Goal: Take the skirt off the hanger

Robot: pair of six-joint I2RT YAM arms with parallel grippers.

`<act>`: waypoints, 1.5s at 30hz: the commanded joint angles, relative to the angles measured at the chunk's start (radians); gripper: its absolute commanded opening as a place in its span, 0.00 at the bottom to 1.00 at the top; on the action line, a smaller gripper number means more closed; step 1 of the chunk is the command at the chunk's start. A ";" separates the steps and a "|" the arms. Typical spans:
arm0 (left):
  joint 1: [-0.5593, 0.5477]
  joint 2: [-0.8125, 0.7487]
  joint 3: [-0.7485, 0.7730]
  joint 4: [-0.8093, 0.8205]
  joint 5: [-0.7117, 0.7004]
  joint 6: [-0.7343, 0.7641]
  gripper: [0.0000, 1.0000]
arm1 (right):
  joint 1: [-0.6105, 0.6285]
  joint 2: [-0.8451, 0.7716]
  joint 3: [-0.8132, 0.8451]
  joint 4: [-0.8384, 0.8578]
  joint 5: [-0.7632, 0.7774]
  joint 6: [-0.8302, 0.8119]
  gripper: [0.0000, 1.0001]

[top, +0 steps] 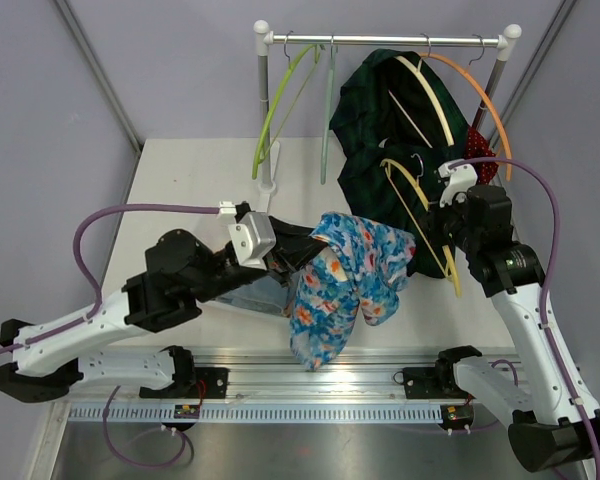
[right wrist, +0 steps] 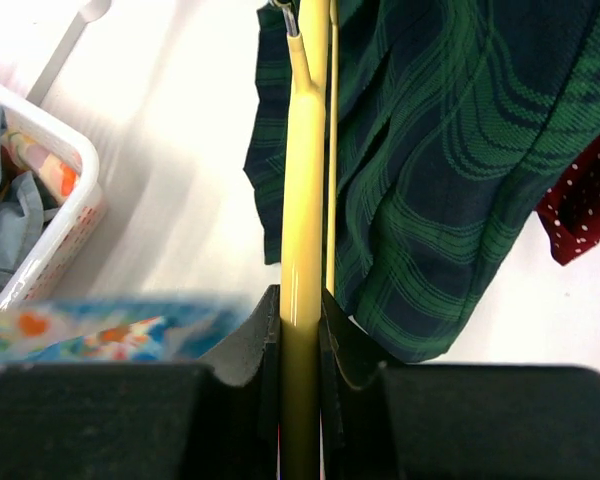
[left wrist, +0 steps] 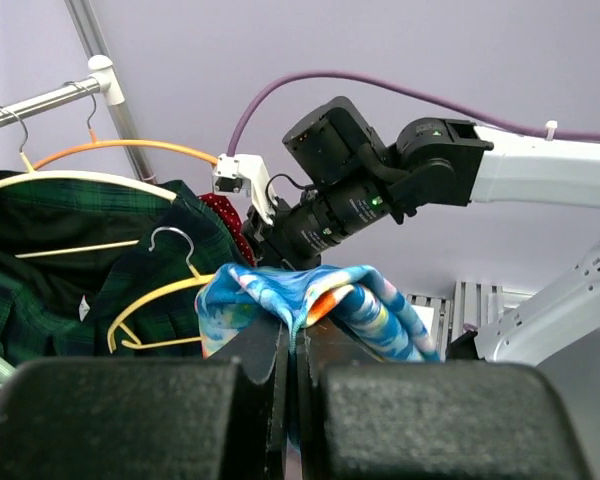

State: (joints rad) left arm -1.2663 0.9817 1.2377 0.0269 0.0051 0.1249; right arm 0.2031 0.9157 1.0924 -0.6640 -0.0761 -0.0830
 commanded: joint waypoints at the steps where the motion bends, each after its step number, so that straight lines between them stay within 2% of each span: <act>1: -0.004 0.055 0.019 0.030 0.024 0.035 0.00 | -0.008 -0.020 0.014 0.086 -0.065 -0.032 0.00; 6: 0.022 0.152 0.017 0.076 0.048 0.042 0.00 | -0.007 -0.028 0.061 0.047 -0.109 -0.075 0.00; 9: 0.067 0.207 0.034 0.111 0.101 0.016 0.00 | -0.008 -0.028 0.089 0.006 -0.224 -0.109 0.00; 16: 0.084 0.290 0.082 0.143 0.161 -0.013 0.00 | -0.008 -0.021 0.129 -0.026 -0.278 -0.121 0.00; 20: 0.107 0.301 -0.003 0.177 0.145 -0.034 0.00 | -0.007 0.003 0.187 -0.026 -0.286 -0.121 0.00; 22: 0.131 0.287 -0.099 0.203 0.144 -0.065 0.02 | -0.007 0.032 0.214 -0.026 -0.298 -0.115 0.00; 24: 0.156 0.269 -0.191 0.243 0.141 -0.105 0.35 | -0.007 0.070 0.259 -0.025 -0.316 -0.100 0.00; 26: 0.166 0.229 -0.233 0.248 0.144 -0.120 0.74 | -0.005 0.103 0.312 -0.023 -0.326 -0.083 0.00; 30: 0.166 0.135 -0.279 0.167 0.138 -0.120 0.95 | -0.005 0.222 0.428 -0.022 -0.294 -0.025 0.00; 35: 0.168 -0.030 -0.308 -0.023 0.079 -0.111 0.99 | 0.024 0.328 0.586 -0.009 -0.217 0.015 0.00; 45: 0.166 -0.380 -0.425 -0.231 -0.096 -0.171 0.99 | 0.156 0.528 0.774 0.023 0.135 0.068 0.00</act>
State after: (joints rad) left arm -1.0977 0.6548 0.8429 -0.1299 -0.0029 -0.0078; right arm 0.3305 1.4094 1.7908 -0.7219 -0.1070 -0.0456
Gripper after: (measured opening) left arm 0.987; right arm 0.189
